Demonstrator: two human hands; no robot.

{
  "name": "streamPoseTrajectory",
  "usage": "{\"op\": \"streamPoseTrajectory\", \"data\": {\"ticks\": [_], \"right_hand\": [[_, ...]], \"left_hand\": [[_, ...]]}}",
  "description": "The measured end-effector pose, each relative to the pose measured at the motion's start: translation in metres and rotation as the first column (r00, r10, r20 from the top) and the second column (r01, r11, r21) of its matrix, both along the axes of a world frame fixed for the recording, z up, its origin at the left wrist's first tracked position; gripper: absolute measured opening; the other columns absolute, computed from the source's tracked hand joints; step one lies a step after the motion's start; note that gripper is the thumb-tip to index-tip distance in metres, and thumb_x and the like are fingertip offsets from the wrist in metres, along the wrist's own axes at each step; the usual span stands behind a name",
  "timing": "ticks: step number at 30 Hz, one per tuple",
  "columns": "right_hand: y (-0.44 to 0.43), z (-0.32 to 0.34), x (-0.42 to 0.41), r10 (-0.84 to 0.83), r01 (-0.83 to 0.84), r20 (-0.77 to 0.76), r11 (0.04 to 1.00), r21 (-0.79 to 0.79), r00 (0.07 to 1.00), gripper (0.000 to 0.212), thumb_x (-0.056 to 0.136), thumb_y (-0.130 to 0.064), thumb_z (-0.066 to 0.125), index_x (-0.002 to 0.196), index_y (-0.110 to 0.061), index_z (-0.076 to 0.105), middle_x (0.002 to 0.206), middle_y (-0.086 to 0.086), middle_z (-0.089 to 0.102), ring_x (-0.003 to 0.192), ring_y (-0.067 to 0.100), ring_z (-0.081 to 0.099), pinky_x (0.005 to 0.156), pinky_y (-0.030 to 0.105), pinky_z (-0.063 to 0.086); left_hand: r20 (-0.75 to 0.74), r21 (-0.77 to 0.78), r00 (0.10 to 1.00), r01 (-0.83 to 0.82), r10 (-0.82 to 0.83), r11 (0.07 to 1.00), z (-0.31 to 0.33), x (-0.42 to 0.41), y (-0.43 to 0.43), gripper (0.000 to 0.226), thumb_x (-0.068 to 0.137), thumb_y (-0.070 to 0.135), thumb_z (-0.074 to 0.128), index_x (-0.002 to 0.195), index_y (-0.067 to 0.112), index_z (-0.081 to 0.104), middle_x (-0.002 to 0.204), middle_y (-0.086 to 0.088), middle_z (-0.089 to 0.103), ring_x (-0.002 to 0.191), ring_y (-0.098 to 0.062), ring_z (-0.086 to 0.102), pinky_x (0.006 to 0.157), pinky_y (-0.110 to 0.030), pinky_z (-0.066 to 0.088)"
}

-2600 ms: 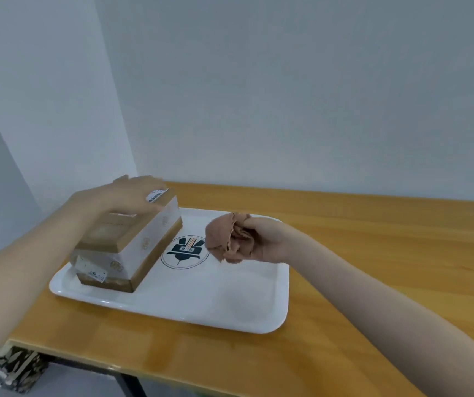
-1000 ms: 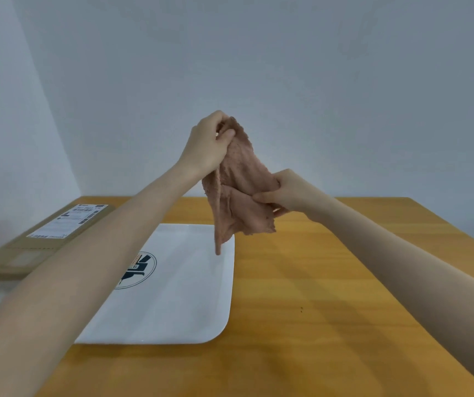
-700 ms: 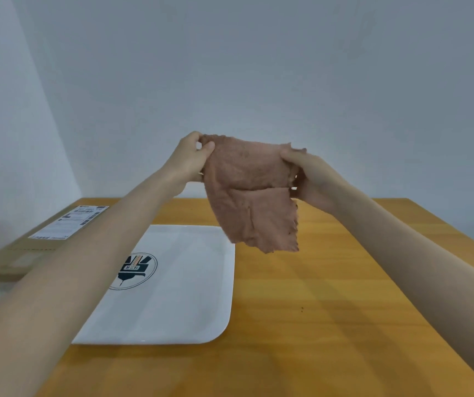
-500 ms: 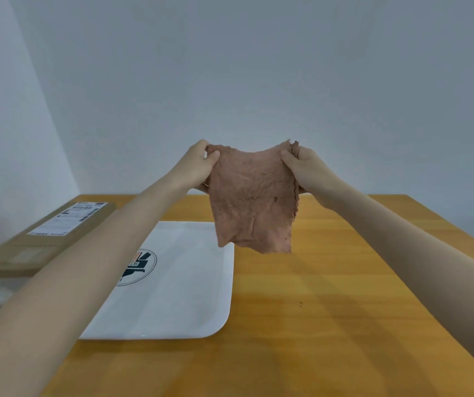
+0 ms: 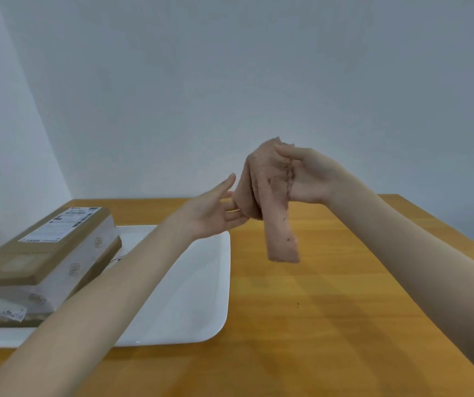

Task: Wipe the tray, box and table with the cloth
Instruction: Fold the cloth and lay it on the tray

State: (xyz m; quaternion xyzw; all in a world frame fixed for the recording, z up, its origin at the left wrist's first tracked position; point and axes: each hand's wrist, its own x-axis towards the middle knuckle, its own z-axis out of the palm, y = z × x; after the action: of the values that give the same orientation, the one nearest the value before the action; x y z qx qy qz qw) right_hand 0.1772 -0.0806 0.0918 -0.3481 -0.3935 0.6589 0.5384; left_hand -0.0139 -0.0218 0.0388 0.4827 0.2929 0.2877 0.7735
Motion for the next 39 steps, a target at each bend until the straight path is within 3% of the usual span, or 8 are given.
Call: {"op": "streamPoseTrajectory", "data": {"ticks": [6, 11, 15, 18, 22, 26, 34, 39], "right_hand": [[-0.006, -0.001, 0.006, -0.014, 0.013, 0.064, 1.0, 0.017, 0.998, 0.025, 0.084, -0.007, 0.05, 0.106, 0.001, 0.059, 0.095, 0.014, 0.066, 0.081, 0.026, 0.071, 0.072, 0.038, 0.058], [-0.001, 0.0, 0.025, -0.059, 0.072, 0.148, 0.993, -0.09, 0.987, 0.029, 0.075, 0.0, 0.052, 0.104, 0.003, 0.056, 0.087, 0.013, 0.064, 0.078, 0.025, 0.068, 0.064, 0.039, 0.059], [0.004, -0.007, 0.04, -0.046, 0.071, 0.208, 0.991, -0.114, 0.977, 0.033, 0.066, 0.003, 0.067, 0.094, -0.007, 0.051, 0.093, 0.011, 0.05, 0.096, 0.027, 0.049, 0.081, 0.047, 0.053], [0.011, -0.019, 0.048, -0.026, 0.067, 0.266, 0.987, -0.144, 0.964, 0.053, 0.047, 0.0, 0.084, 0.081, -0.015, 0.045, 0.082, 0.006, 0.047, 0.081, 0.019, 0.044, 0.08, 0.031, 0.044], [0.01, -0.031, 0.041, -0.111, 0.152, 0.192, 0.965, -0.214, 0.975, 0.005, 0.09, -0.003, 0.05, 0.091, -0.006, 0.046, 0.068, 0.007, 0.058, 0.052, 0.011, 0.055, 0.056, 0.018, 0.047], [0.003, -0.052, 0.026, -0.154, 0.171, 0.078, 0.926, -0.336, 0.985, 0.045, 0.099, -0.02, 0.043, 0.131, 0.01, 0.033, 0.066, 0.014, 0.064, 0.04, 0.016, 0.055, 0.04, 0.02, 0.047], [-0.002, -0.064, 0.006, -0.075, 0.007, -0.153, 0.917, -0.399, 0.985, 0.06, 0.095, -0.043, 0.041, 0.126, 0.008, 0.043, 0.109, 0.023, 0.063, 0.11, 0.035, 0.056, 0.086, 0.051, 0.047], [-0.004, -0.058, 0.003, -0.333, 0.291, -0.148, 0.924, -0.248, 0.931, 0.033, 0.09, -0.018, 0.054, 0.12, -0.003, 0.049, 0.096, 0.008, 0.063, 0.092, 0.024, 0.06, 0.091, 0.04, 0.044]], "left_hand": [[-0.133, 0.045, 0.985, 0.117, -0.111, 0.992, -0.014, 0.006, -0.001, 0.052, 0.08, 0.062, 0.05, 0.084, 0.01, 0.06, 0.076, -0.003, 0.06, 0.071, -0.016, 0.061, 0.069, -0.027, 0.053], [-0.019, 0.224, 1.0, 0.025, -0.021, 0.974, -0.006, 0.005, 0.002, 0.013, 0.094, 0.017, 0.051, 0.092, 0.014, 0.064, 0.08, 0.004, 0.061, 0.076, -0.013, 0.057, 0.074, -0.024, 0.046], [-0.268, 0.459, 0.963, 0.104, 0.026, 0.882, 0.007, -0.009, 0.01, 0.012, 0.089, 0.005, 0.059, 0.096, 0.011, 0.066, 0.084, 0.001, 0.067, 0.078, -0.011, 0.065, 0.067, -0.018, 0.053], [-0.387, 0.509, 0.918, 0.133, 0.089, 0.85, 0.016, -0.01, 0.012, 0.009, 0.088, 0.004, 0.06, 0.092, 0.011, 0.065, 0.087, -0.002, 0.067, 0.081, -0.013, 0.064, 0.066, -0.017, 0.053], [-0.349, 0.434, 0.935, 0.104, 0.06, 0.895, 0.031, -0.005, 0.011, 0.008, 0.09, 0.007, 0.057, 0.092, 0.008, 0.065, 0.086, -0.003, 0.066, 0.079, -0.013, 0.063, 0.067, -0.02, 0.052], [-0.27, 0.315, 0.963, 0.083, 0.005, 0.946, 0.035, -0.003, 0.007, 0.016, 0.093, 0.009, 0.052, 0.103, 0.003, 0.063, 0.094, -0.006, 0.067, 0.086, -0.017, 0.064, 0.076, -0.025, 0.054], [-0.155, 0.291, 0.988, 0.032, 0.014, 0.956, 0.05, 0.002, 0.006, 0.015, 0.095, 0.011, 0.047, 0.093, 0.014, 0.062, 0.077, 0.005, 0.064, 0.07, -0.007, 0.06, 0.056, -0.017, 0.05], [-0.12, 0.248, 0.991, -0.023, 0.055, 0.969, 0.052, -0.004, 0.01, 0.02, 0.096, 0.011, 0.044, 0.087, 0.011, 0.062, 0.066, 0.004, 0.065, 0.057, -0.007, 0.062, 0.049, -0.014, 0.049]]}}
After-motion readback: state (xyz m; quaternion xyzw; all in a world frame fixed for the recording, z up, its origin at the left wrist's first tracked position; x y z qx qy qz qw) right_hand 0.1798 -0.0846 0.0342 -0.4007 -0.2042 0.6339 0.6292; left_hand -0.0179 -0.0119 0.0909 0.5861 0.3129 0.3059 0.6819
